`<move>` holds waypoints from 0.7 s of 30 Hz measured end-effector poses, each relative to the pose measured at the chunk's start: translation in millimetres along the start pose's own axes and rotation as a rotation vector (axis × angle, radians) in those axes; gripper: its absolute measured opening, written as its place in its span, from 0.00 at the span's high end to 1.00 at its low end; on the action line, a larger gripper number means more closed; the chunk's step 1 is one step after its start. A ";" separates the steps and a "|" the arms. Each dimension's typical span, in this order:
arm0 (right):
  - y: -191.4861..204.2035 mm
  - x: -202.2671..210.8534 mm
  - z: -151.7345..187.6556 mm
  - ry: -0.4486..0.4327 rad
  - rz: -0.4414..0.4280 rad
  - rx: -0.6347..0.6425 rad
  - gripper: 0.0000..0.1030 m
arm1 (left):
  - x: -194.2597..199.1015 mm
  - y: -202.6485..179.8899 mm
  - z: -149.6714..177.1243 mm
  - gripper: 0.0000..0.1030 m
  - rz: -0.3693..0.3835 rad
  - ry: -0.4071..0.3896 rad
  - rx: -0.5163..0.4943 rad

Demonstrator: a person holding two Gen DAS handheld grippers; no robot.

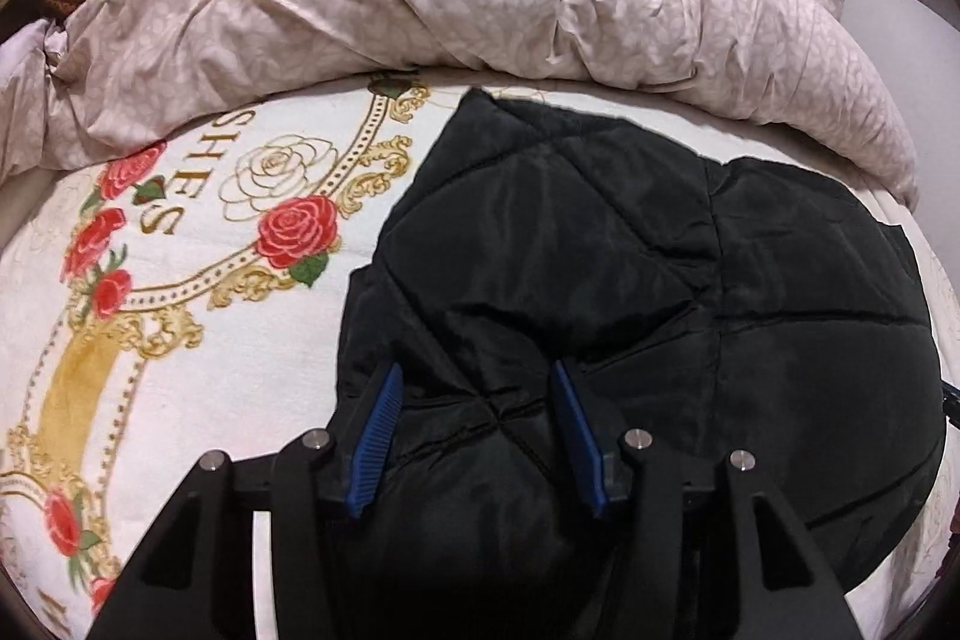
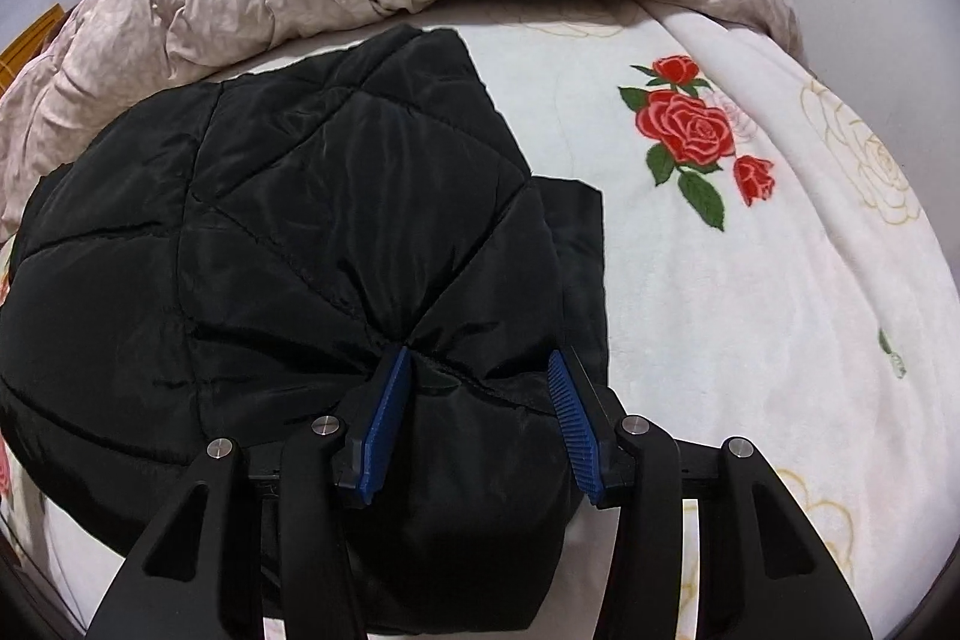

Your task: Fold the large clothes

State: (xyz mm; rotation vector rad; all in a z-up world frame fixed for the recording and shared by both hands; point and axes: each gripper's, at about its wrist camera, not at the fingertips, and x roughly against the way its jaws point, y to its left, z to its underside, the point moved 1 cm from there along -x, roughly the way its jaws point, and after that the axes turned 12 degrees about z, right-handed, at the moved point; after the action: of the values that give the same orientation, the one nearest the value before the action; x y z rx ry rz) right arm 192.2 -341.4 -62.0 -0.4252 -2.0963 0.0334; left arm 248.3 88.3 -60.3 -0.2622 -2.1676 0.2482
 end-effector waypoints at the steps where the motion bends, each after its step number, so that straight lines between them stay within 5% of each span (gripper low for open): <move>1: -2.4 6.4 -2.2 -0.012 -0.005 -0.007 0.53 | 5.7 -2.0 -3.1 0.50 0.010 -0.006 0.002; 6: -1.3 22.1 -28.0 -0.062 -0.043 -0.021 0.53 | 19.1 -26.1 -33.3 0.50 0.060 -0.058 -0.049; 12: 8.9 -28.9 -36.3 0.042 -0.035 0.025 0.52 | -34.6 -33.9 -46.0 0.48 0.068 0.049 -0.055; 17: 4.3 -35.0 -37.8 0.060 -0.028 0.023 0.48 | -41.3 -40.4 -45.1 0.48 0.047 0.059 -0.109; 21: 7.0 -11.9 -53.5 -0.010 -0.026 0.031 0.48 | -26.4 -44.3 -59.9 0.48 0.041 0.036 -0.158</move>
State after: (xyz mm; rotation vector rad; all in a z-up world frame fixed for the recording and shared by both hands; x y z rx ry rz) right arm 244.3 -346.3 -44.4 -0.3797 -2.1083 0.0526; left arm 308.1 43.4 -34.9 -0.3987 -2.1503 0.0943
